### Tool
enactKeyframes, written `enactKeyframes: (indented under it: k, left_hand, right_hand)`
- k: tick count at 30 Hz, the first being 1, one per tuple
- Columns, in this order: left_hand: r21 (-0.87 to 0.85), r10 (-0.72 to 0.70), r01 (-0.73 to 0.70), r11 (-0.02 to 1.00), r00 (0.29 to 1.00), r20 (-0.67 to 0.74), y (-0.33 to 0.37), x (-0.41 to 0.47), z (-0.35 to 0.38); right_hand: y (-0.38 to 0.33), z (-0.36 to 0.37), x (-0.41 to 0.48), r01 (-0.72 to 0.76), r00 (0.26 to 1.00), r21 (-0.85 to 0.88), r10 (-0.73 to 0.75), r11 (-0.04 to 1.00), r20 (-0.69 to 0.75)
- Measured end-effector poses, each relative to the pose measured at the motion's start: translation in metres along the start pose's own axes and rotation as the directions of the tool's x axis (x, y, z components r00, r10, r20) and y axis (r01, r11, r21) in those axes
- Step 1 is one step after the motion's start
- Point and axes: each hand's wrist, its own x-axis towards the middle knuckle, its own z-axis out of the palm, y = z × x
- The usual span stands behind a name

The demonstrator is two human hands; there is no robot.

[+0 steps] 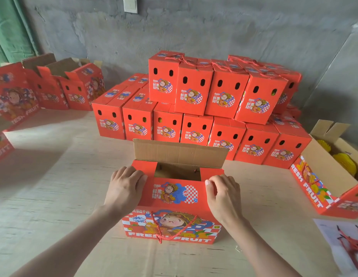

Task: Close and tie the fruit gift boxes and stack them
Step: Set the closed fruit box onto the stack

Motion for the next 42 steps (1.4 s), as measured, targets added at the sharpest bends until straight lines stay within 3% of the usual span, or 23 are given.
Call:
enactKeyframes:
  k: [9, 14, 21, 28, 34, 37, 40, 42]
  left_hand:
    - [-0.039, 0.026, -0.023, 0.999, 0.997, 0.072, 0.004, 0.001, -0.005]
    - [0.08, -0.044, 0.034, 0.996, 0.99, 0.132, 0.016, 0.004, -0.005]
    - [0.15, 0.037, -0.068, 0.986, 0.979, 0.2, 0.032, -0.008, -0.003]
    - [0.16, 0.128, -0.153, 0.975, 0.979, 0.159, 0.028, -0.007, 0.0]
    - [0.147, 0.103, -0.136, 0.98, 0.972, 0.212, 0.03, -0.006, -0.001]
    - [0.118, 0.007, -0.039, 0.992, 0.966, 0.259, 0.026, 0.007, -0.002]
    - [0.163, 0.159, -0.182, 0.97, 0.977, 0.144, 0.03, 0.028, -0.003]
    - [0.286, 0.2, -0.252, 0.924, 0.959, 0.2, 0.034, 0.05, -0.003]
  right_hand:
    - [-0.005, -0.001, -0.002, -0.034, 0.997, -0.107, 0.04, 0.994, 0.058]
    - [-0.002, 0.003, -0.001, -0.103, 0.98, -0.103, 0.119, 0.989, 0.16]
    - [-0.002, 0.001, 0.003, -0.07, 0.984, -0.104, 0.086, 0.992, 0.154]
    - [-0.001, -0.002, -0.012, 0.055, 0.998, -0.138, -0.054, 0.989, 0.01]
    - [0.001, 0.003, -0.013, 0.061, 0.997, -0.128, -0.055, 0.99, 0.048]
    - [0.0, 0.001, -0.012, 0.059, 0.997, -0.129, -0.052, 0.99, 0.056]
    - [-0.002, -0.002, -0.014, 0.062, 0.997, -0.131, -0.055, 0.989, 0.06]
    - [-0.006, -0.005, -0.014, 0.033, 0.997, -0.121, -0.024, 0.992, 0.078]
